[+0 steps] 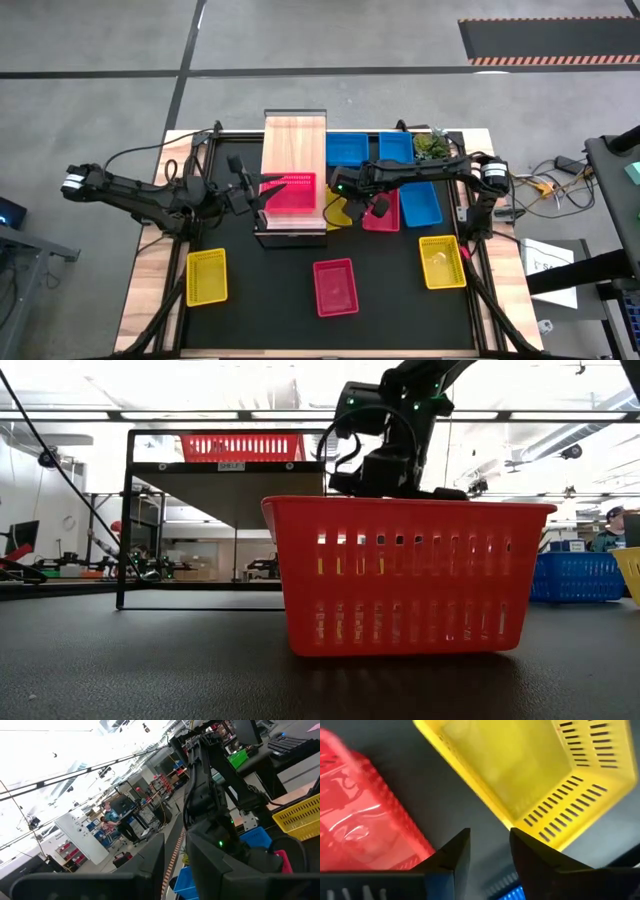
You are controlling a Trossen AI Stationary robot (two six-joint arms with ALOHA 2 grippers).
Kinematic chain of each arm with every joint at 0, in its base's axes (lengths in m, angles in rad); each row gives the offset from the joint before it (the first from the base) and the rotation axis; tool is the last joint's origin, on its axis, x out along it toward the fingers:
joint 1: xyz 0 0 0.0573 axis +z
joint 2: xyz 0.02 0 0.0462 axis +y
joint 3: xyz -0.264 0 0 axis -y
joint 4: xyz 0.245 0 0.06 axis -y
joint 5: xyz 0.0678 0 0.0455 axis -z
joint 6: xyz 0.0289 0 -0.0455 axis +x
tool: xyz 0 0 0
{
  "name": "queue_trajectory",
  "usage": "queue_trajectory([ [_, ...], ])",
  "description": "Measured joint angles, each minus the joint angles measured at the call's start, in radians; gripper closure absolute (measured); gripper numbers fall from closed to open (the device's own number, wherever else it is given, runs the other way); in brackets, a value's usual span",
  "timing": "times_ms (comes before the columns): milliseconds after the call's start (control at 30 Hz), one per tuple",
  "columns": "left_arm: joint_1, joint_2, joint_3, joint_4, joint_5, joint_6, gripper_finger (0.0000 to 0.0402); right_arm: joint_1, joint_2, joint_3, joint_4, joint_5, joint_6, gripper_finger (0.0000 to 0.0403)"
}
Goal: Stack baskets on shelf by color
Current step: Put the middle yellow bin on the shelf
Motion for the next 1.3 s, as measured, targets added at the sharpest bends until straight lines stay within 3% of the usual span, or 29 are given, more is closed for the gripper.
queue_trajectory([
  [200, 0.000, 0.002, -0.001, 0.001, 0.000, 0.022, 0.0334, 0.001, 0.000, -0.009, 0.040, -0.006, -0.027, 0.0257],
  [500, 0.000, 0.002, -0.002, 0.001, 0.000, 0.027, 0.0334, 0.001, 0.049, -0.010, 0.052, -0.053, -0.052, 0.0275],
  [633, 0.000, 0.002, -0.002, 0.001, 0.000, 0.027, 0.0334, 0.005, 0.058, -0.010, 0.052, -0.053, -0.051, 0.0301],
  [867, 0.000, 0.002, -0.002, 0.001, 0.000, 0.027, 0.0334, 0.017, 0.059, -0.004, -0.001, -0.053, -0.072, 0.0386],
  [1300, -0.001, 0.002, -0.002, 0.001, 0.000, 0.027, 0.0334, 0.047, -0.026, -0.005, -0.089, 0.064, 0.035, 0.0393],
])
